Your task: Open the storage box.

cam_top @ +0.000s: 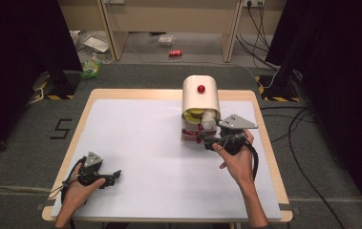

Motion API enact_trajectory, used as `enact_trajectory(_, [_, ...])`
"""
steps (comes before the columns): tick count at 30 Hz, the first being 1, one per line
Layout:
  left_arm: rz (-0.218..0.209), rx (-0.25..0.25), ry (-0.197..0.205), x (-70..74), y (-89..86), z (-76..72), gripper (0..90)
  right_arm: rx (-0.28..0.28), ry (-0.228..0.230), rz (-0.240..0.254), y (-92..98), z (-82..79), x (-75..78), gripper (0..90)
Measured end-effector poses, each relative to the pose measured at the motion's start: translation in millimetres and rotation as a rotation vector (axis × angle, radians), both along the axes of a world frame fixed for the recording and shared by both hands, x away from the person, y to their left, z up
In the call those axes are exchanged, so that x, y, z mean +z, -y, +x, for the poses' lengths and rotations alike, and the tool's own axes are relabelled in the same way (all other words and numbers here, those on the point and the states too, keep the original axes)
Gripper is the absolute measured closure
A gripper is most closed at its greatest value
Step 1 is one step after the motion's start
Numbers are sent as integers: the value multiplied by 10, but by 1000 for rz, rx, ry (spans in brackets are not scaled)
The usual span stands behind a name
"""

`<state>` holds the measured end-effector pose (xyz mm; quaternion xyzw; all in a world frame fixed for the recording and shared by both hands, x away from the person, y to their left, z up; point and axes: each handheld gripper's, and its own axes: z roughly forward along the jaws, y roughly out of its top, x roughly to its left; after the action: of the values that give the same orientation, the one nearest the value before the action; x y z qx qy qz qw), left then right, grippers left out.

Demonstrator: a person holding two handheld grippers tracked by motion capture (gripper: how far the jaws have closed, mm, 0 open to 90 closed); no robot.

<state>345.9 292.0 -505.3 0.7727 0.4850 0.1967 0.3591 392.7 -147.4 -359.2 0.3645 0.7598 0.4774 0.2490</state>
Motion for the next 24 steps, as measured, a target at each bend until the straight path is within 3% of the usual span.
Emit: enact_trajectory(24, [0,0,0,0,-1,0,100,10,1,-22,-122,274,-60,278])
